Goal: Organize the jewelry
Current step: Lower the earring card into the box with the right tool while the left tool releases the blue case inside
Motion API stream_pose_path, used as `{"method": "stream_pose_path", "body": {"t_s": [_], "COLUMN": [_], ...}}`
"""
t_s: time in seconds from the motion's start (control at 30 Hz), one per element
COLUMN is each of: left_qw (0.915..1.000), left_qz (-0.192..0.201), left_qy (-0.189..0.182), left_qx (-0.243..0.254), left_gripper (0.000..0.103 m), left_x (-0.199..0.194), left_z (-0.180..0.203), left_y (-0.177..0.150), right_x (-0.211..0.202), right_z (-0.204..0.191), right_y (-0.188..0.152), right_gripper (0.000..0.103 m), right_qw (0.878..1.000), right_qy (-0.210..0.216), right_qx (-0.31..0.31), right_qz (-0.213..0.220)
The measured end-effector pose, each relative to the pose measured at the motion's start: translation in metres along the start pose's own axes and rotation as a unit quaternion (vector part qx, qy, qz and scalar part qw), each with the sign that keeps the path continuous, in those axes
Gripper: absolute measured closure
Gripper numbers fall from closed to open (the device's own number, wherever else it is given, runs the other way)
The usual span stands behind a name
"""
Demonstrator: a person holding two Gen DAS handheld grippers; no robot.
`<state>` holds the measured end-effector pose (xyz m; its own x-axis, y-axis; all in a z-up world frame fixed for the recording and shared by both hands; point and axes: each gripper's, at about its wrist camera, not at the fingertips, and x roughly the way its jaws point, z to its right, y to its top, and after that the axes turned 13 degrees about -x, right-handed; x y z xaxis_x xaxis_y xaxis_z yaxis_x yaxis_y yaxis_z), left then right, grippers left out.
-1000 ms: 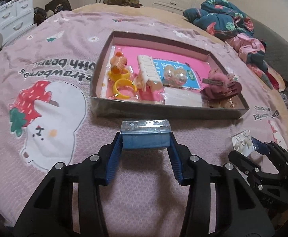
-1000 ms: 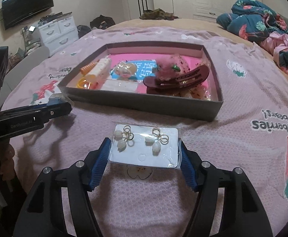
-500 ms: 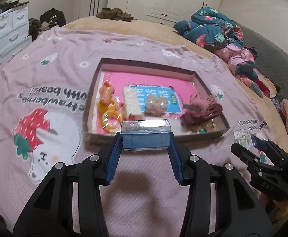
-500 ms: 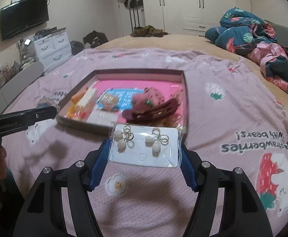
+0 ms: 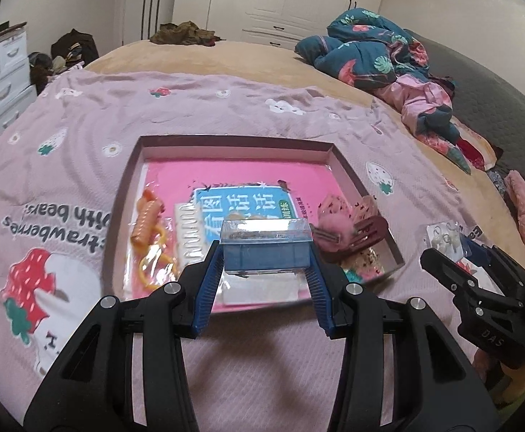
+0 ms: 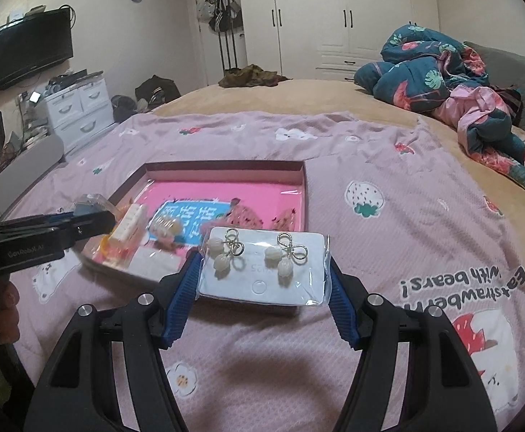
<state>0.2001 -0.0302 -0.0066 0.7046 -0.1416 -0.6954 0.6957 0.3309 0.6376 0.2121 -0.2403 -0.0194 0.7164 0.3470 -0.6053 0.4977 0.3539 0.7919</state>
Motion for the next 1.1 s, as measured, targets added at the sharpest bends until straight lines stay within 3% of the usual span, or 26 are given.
{"method": "stream_pose_path", "body": {"t_s": [0.33,0.7,1.1], "left_qw": [0.9998,0.9989,0.9989], "left_qz": [-0.021,-0.041,-0.041], "left_qy": [0.004,0.018,0.02], "left_qx": [-0.005,-0.012,-0.013], "left_gripper": [0.066,0.066,0.066], "left_x": [0.038,0.072,0.084], "left_z": [0.0,-0.014,-0.018], "left_y": [0.013,0.022,0.028], "right_x": [0.023,0.061,0.09], "right_z": [0.005,-0.018,-0.036], "right_y": [0.008,0.001,0.001], "right_gripper": [0.039,0.039,0.038], "right_qw": [1.0,0.999,0.998], "right_qy": [-0.012,0.012,0.019], "right_qx": [0.0,-0.021,-0.044], "right_qz": [-0.004,-0.034,-0.047]}}
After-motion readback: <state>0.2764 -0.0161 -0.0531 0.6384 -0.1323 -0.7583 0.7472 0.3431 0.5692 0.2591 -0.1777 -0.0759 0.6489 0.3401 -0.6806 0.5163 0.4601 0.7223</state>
